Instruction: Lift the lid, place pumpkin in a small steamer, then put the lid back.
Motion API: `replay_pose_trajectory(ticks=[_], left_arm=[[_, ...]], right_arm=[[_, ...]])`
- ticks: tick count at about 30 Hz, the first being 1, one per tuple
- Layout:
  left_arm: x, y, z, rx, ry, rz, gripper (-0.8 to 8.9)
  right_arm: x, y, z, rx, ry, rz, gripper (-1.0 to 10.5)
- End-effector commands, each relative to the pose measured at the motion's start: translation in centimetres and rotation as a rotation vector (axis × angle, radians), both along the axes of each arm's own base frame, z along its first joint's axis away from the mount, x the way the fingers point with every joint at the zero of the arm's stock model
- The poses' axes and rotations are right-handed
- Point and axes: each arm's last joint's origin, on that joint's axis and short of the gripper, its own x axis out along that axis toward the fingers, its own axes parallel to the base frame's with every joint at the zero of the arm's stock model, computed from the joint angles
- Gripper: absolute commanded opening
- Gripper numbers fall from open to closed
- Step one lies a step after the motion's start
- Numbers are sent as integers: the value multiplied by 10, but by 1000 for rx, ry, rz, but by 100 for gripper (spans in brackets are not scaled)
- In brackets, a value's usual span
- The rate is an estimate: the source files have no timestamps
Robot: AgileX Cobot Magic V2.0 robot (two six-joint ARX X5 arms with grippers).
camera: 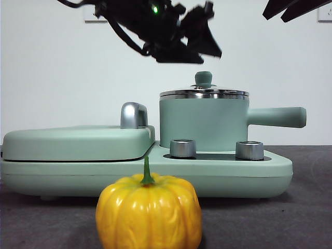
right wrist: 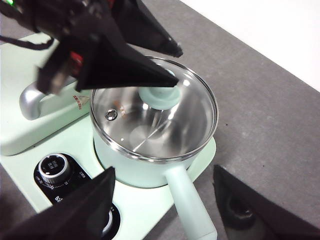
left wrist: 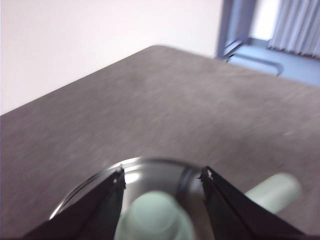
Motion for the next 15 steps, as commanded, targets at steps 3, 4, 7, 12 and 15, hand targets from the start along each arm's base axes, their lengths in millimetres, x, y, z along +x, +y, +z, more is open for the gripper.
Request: replay_pose_trajectory(ticks=[3,4,7,12,15], left_arm=[[5,-7,-12,50,-3,7,250],[6,-7,-14,53,1,9,250],[7,-8,-17,58,7,8,250],[8,-9,-22,69,21,8,249],[9,-9,-23,72,25,8,249]], right_arm=[[1,2,7,25,-21,0,311],[1,2,7,26,-24,0,311],[1,2,7,27,-26,-1,311],[1,2,7,27,-26,-1,311],[1,2,7,27,-26,-1,311]])
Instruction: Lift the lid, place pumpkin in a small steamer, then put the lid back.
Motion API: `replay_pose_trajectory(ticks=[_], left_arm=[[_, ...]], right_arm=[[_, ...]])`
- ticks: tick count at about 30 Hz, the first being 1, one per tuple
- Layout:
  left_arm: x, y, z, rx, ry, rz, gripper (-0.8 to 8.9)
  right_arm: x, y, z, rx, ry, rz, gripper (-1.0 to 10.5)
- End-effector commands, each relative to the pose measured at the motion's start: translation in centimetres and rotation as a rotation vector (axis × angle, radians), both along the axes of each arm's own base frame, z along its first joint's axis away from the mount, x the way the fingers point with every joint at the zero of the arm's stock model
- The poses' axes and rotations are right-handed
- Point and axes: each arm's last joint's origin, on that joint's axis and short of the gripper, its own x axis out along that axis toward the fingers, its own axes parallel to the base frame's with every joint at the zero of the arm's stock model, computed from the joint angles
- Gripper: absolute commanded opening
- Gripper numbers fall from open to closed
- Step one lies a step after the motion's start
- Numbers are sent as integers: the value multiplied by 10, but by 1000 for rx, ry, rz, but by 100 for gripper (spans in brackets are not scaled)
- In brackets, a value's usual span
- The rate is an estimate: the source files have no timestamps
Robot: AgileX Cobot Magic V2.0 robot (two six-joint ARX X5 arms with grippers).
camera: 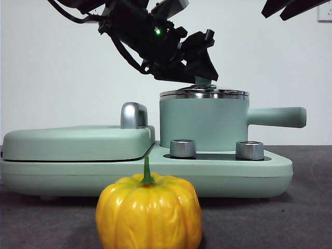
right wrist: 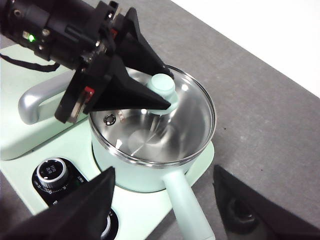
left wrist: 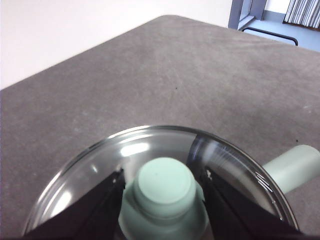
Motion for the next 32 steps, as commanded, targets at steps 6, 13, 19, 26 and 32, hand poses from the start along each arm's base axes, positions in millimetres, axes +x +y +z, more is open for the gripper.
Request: replay_pose_trajectory(ticks=[6,13,19,26,32], left_arm=[[2,-6,-3,9,-5,-8,157],[2,-6,-3,6,-8,-8,15],[-1,-3,8,-13,-31,-7,15],[-12,8,43,-67,-100,4,14],[-26,27,74,-91,-137,41,15]], right_arm=[[1,2,6,22,-11,0,311],[1,2,6,21,-12,0,311],[1,2,6,21,-12,-1,311],[1,2,6,23,-10,2,311],[1,2,6,23,-10,2,311]])
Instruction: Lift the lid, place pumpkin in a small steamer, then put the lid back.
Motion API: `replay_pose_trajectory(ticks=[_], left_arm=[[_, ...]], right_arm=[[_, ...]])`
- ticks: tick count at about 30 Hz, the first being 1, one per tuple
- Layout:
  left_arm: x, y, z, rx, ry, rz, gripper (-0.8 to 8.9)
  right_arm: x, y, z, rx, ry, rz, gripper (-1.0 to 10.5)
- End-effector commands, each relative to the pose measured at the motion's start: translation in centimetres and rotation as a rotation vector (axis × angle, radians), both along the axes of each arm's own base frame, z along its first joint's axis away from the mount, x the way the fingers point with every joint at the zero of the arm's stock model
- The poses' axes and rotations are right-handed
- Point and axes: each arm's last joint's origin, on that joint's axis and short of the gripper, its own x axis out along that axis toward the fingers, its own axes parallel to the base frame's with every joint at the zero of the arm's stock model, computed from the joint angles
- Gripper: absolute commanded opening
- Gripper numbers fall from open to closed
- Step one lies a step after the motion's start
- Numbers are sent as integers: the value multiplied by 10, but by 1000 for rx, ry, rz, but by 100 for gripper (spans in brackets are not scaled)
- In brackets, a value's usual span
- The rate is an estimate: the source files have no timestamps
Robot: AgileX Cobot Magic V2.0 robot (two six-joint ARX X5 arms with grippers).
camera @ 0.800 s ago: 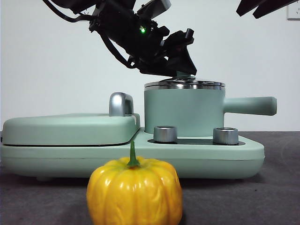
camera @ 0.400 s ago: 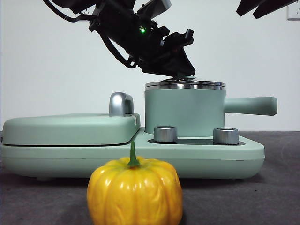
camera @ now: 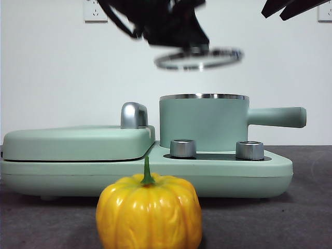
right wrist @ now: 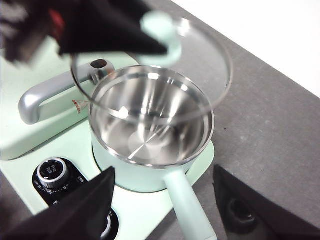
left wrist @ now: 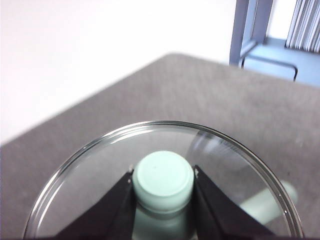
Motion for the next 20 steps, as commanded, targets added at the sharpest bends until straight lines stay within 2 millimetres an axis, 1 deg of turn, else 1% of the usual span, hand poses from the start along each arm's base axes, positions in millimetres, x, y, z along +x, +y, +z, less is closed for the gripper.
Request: replay_pose_trajectory(ticks=[1,5,12,16,20], left_arm=[[-6,9,20,-14,-32,43,15],[-18,31,37,22,-1,120,15],[-46,85,66,38,100,223,15],[-60,115,73,42,158,305,15],[-76,140,72,42,163,388,15]], right_arm=[[1,2,6,23,-10,1,311],[1,2,6,23,-9,4,311],[-3,4,4,47,37,86,311],[-6,11,3,53,52,144,312],[-12,21,2,51,57,203,311]])
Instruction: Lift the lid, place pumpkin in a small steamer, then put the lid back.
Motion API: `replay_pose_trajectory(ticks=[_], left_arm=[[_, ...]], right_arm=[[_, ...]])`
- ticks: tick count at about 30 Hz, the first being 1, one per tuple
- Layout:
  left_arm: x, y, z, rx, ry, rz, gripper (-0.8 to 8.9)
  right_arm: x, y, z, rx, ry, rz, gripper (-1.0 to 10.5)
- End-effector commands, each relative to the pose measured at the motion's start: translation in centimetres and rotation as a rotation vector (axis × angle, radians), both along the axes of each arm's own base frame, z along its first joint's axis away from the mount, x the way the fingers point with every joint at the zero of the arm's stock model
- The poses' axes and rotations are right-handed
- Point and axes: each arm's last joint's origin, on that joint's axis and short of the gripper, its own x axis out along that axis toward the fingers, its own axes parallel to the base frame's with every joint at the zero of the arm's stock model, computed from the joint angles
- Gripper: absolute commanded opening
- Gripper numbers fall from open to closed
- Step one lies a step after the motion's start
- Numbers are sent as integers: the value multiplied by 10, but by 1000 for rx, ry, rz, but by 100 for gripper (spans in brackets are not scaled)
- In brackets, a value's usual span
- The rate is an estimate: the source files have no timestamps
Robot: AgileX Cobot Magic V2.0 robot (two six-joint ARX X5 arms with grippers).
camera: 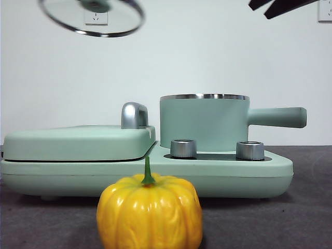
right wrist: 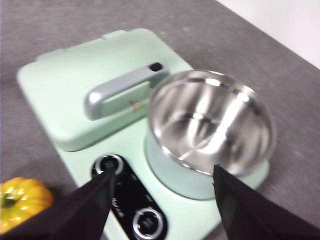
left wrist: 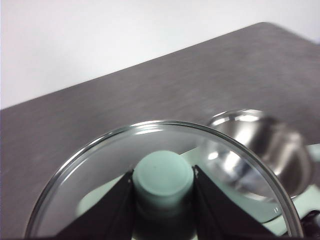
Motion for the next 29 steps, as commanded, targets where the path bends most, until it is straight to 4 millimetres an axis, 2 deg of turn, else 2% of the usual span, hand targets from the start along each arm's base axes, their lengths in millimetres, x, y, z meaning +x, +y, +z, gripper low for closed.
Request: replay_pose_trajectory(ticks=[1,7,13,20,29], left_arm=[[-12,12,2,-34,-28,34,15],[-41,39,-20,-64,-6,116,15],[-67,54,-38,-60,68,173,15],[-87,62,-33,-55,39,208,15],[-93,65,-33,-52,41,219,15]], right_arm=[[-3,9,6,20,-3,46,311],[-15,26,5,8,-13,170,312],[-23,47,-4,-32,49,279,312],[-29,76,-30,-154,195,396,313],[-31,114,-63,-280,287,509,394]])
